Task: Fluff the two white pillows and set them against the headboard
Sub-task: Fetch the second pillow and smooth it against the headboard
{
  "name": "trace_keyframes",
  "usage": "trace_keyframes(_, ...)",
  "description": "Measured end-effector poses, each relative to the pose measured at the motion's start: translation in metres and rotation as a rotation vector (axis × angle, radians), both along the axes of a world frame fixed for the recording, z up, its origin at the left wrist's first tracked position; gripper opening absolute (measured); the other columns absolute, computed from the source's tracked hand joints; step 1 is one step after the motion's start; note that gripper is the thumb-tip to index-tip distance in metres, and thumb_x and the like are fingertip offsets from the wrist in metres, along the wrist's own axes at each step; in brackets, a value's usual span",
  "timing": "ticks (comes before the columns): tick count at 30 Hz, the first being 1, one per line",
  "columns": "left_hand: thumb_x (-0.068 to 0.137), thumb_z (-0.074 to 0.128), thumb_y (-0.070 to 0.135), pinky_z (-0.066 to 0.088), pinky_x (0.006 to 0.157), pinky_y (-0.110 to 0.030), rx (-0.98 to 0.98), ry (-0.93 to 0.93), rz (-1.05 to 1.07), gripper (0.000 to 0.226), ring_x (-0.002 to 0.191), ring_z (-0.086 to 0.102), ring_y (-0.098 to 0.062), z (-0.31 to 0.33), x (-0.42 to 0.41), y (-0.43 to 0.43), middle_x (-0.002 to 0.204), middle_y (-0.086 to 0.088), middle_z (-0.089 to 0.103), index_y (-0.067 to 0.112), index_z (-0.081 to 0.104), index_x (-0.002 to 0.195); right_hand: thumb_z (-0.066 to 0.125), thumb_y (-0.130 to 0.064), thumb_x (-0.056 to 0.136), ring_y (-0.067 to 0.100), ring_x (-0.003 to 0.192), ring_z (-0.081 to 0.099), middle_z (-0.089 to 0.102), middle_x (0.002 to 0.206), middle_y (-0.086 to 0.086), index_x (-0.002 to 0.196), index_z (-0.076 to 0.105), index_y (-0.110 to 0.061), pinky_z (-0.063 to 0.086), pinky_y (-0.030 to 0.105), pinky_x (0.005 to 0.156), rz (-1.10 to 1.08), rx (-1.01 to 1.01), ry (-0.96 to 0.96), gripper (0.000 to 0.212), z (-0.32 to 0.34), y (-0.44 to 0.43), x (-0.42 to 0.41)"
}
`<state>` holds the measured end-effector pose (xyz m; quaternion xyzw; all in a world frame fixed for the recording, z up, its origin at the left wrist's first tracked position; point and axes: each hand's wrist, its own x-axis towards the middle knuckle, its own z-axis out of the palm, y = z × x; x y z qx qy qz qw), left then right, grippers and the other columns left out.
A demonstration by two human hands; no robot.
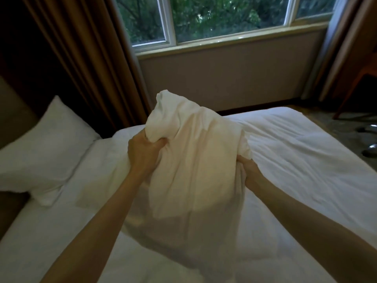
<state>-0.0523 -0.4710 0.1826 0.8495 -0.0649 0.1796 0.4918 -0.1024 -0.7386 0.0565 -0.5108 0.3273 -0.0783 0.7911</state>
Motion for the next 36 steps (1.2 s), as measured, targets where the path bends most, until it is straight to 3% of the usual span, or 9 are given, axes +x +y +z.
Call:
trace_keyframes(5,0.068,0.074,0.03,0.054,0.087,-0.046,-0.064,-0.009,0.006,0.044,0.097,0.066,-0.023,0.01,-0.016,0.107,0.106,-0.005,0.072,0.015,0.067,0.109,0.07,-0.024,0.08,0.037,0.12,0.054,0.056,0.136,0.015,0.143,0.043,-0.011,0.044,0.052,0.103,0.035,-0.027,-0.024,0.07,0.008,0.104,0.004)
trace_keyframes(11,0.07,0.074,0.024,0.056,0.079,-0.039,-0.083,-0.028,0.066,0.026,0.087,0.067,-0.02,0.015,-0.033,0.222,0.093,0.0,0.073,0.018,0.071,0.096,0.069,-0.023,0.081,0.037,0.122,0.052,0.055,0.137,0.016,0.142,0.043,-0.009,0.042,0.052,0.105,0.124,-0.002,-0.008,0.068,0.004,0.222,0.005)
trace_keyframes(15,0.07,0.074,0.025,0.054,0.074,-0.036,-0.056,-0.055,0.106,0.019,0.079,0.065,-0.016,0.018,-0.044,0.287,0.08,0.011,0.068,0.031,0.066,0.086,0.069,-0.022,0.082,0.037,0.119,0.056,0.058,0.133,0.018,0.138,0.049,-0.006,0.046,0.049,0.101,0.165,0.014,0.018,0.062,0.0,0.29,0.001)
trace_keyframes(19,0.067,0.072,0.03,0.05,0.067,-0.033,-0.046,-0.057,0.151,0.011,0.07,0.062,-0.014,0.016,-0.053,0.334,0.07,0.015,0.064,0.026,0.065,0.075,0.068,-0.02,0.082,0.038,0.12,0.055,0.058,0.133,0.019,0.136,0.05,-0.003,0.045,0.051,0.103,0.207,0.042,0.039,0.059,-0.006,0.334,-0.001)
trace_keyframes(25,0.069,0.072,0.026,0.055,0.069,-0.044,-0.058,-0.033,0.194,0.011,0.074,0.065,-0.024,0.007,-0.065,0.366,0.077,-0.002,0.069,0.02,0.066,0.075,0.069,-0.024,0.082,0.038,0.118,0.055,0.056,0.135,0.018,0.139,0.048,-0.006,0.048,0.046,0.097,0.278,0.04,0.091,0.063,-0.013,0.36,0.003)
trace_keyframes(31,0.067,0.073,0.024,0.057,0.075,-0.049,-0.076,-0.019,0.229,0.023,0.081,0.068,-0.027,0.005,-0.068,0.367,0.086,-0.005,0.073,0.013,0.071,0.087,0.066,-0.027,0.083,0.035,0.116,0.054,0.054,0.137,0.014,0.139,0.047,-0.008,0.047,0.041,0.089,0.325,0.026,0.13,0.062,-0.014,0.36,0.01)
trace_keyframes(36,0.064,0.073,0.026,0.054,0.068,-0.043,-0.067,-0.031,0.277,0.01,0.07,0.063,-0.02,0.015,-0.07,0.354,0.069,0.009,0.065,0.028,0.064,0.068,0.06,-0.028,0.087,0.034,0.112,0.055,0.056,0.133,0.014,0.134,0.054,-0.007,0.047,0.04,0.086,0.379,0.038,0.137,0.052,-0.005,0.355,0.022)
